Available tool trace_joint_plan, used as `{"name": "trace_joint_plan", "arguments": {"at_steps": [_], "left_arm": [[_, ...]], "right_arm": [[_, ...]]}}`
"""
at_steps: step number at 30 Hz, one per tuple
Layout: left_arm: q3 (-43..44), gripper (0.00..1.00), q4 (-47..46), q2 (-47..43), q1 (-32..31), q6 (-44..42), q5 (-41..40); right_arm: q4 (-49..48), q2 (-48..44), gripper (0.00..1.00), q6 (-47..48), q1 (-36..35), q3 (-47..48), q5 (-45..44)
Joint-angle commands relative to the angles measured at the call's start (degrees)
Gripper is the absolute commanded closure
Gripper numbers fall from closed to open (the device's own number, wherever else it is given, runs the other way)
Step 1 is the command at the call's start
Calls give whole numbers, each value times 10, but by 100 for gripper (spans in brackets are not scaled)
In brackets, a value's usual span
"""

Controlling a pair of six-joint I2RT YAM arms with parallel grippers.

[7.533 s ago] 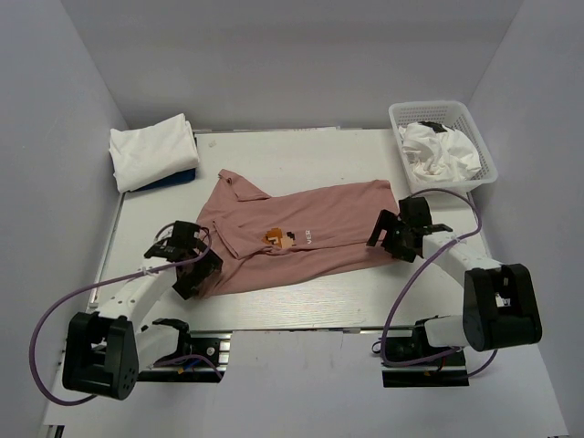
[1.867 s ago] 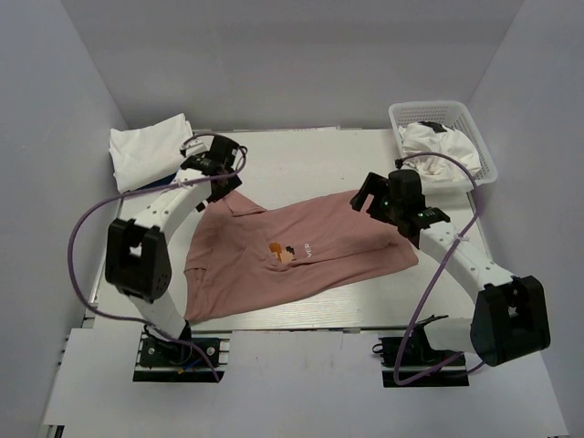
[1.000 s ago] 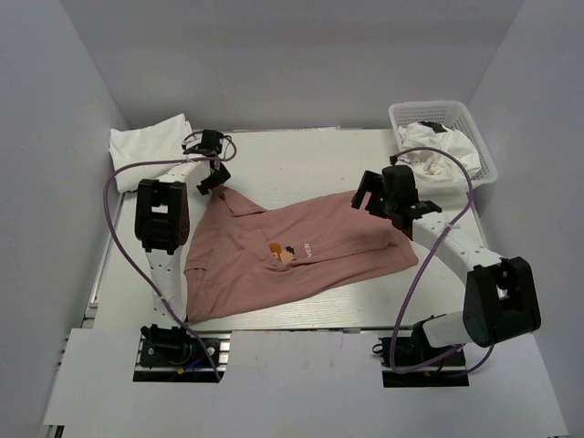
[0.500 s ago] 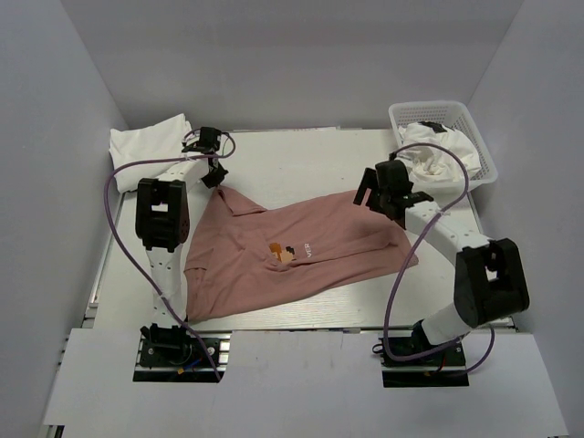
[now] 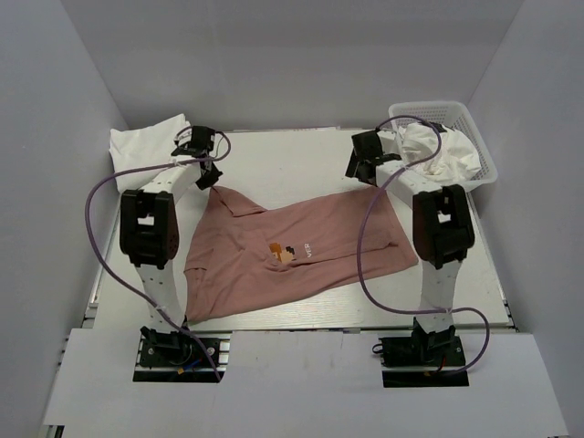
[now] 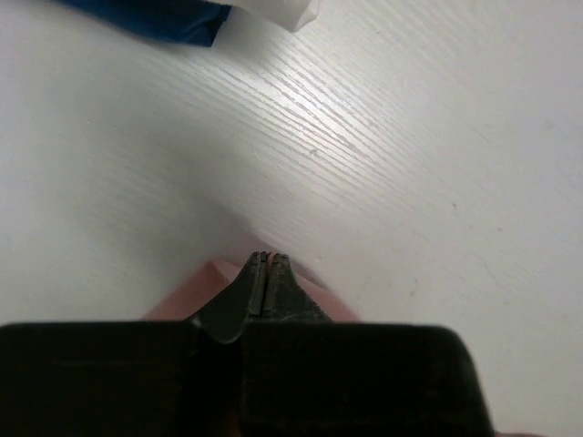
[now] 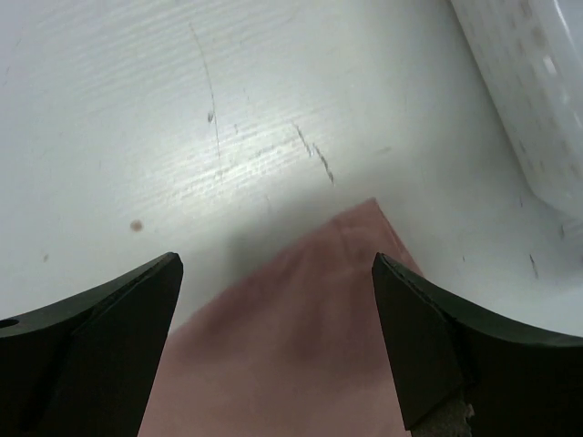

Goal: Fold and stack the t-shirts

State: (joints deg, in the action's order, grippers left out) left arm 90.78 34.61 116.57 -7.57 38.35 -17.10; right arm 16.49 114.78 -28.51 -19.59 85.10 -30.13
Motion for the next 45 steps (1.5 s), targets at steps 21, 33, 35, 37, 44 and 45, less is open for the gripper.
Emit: {"name": "trace_joint_plan", "arguments": {"at_steps": [21, 33, 35, 37, 44, 45], "left_arm": [[-116, 100, -2, -180, -11, -52, 73], [-206, 100, -10, -269, -11, -42, 100], [-227, 100, -10, -296, -11, -35, 107], [-258, 100, -10, -319, -11, -29, 128], [-380, 100, -18, -457, -11, 18, 176], [-406, 100, -18, -471, -11, 23, 193]], "right_arm": [[130, 115, 23, -9, 18, 107, -92], [129, 102, 86, -7, 15, 106, -82], [116, 85, 88, -3, 16, 86, -81], [93, 56, 93, 1, 15, 64, -76], [-10, -48, 98, 21, 14, -54, -29], [-22, -67, 98, 25, 15, -90, -20]]}}
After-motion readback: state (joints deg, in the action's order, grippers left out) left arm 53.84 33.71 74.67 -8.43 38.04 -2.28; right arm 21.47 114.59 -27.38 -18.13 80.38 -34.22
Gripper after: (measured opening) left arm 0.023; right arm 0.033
